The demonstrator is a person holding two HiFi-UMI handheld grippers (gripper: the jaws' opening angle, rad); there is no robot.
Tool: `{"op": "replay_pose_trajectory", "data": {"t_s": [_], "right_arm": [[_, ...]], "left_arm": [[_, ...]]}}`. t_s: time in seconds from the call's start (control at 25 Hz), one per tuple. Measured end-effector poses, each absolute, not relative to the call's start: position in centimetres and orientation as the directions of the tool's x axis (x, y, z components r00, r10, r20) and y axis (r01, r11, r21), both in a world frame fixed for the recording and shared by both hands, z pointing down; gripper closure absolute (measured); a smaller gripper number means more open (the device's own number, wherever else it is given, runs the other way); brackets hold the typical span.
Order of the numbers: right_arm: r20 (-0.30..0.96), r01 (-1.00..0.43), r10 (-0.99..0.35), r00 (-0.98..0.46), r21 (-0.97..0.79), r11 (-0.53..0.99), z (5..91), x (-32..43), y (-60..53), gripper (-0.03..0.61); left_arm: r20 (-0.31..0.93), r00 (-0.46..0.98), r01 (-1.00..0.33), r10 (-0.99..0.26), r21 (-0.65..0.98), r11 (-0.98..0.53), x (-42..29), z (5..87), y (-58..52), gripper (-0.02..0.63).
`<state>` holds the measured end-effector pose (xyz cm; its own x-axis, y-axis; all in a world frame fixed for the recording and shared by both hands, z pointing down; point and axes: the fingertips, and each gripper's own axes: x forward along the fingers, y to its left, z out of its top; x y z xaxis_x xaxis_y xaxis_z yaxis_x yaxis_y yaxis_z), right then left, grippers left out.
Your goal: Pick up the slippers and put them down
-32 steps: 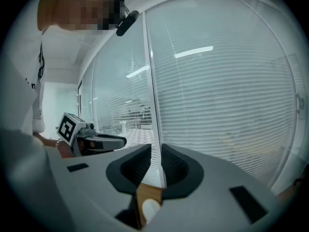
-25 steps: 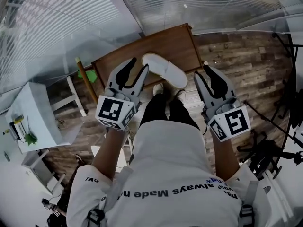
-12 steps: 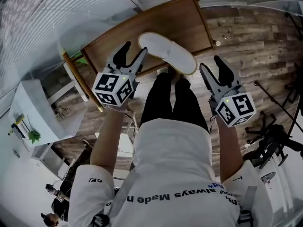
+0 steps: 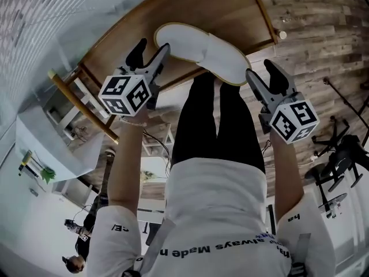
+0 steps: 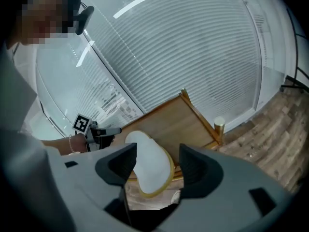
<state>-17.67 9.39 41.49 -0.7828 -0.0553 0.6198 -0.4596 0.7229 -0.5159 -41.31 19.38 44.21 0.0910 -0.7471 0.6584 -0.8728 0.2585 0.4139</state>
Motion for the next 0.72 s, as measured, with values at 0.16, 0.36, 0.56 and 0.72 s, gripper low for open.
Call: {"op": "replay_pose_trajectory", "data": {"t_s": [0.16, 0.36, 0.56, 0.72], "right_arm": [[0.627, -0.487, -0.032, -0.779, -0.571, 0.661, 45.4, -17.1, 10.5, 0.328], [0.641, -0.504, -0.017, -0.767, -0.585, 0.635, 48.4, -17.1, 11.5, 0.327], [0.636, -0.491, 0.020, -0.772, -0.616, 0.616, 49.7, -17.7, 12.5, 0.330], [0.619, -0.472, 0.034, -0.785, -0.632, 0.615, 49.4, -18.0, 12.7, 0.417]], "left_arm": [[0.667, 0.103, -0.851, -0.737, 0.444, 0.282, -41.9, 47.1, 20.2, 0.327], [0.640, 0.183, -0.787, -0.746, 0.550, 0.279, -41.8, 49.5, 20.4, 0.327], [0.612, 0.237, -0.777, -0.754, 0.585, 0.231, -40.5, 50.4, 19.9, 0.365], [0.607, 0.213, -0.792, -0.766, 0.567, 0.229, -40.5, 50.3, 19.9, 0.473]]}}
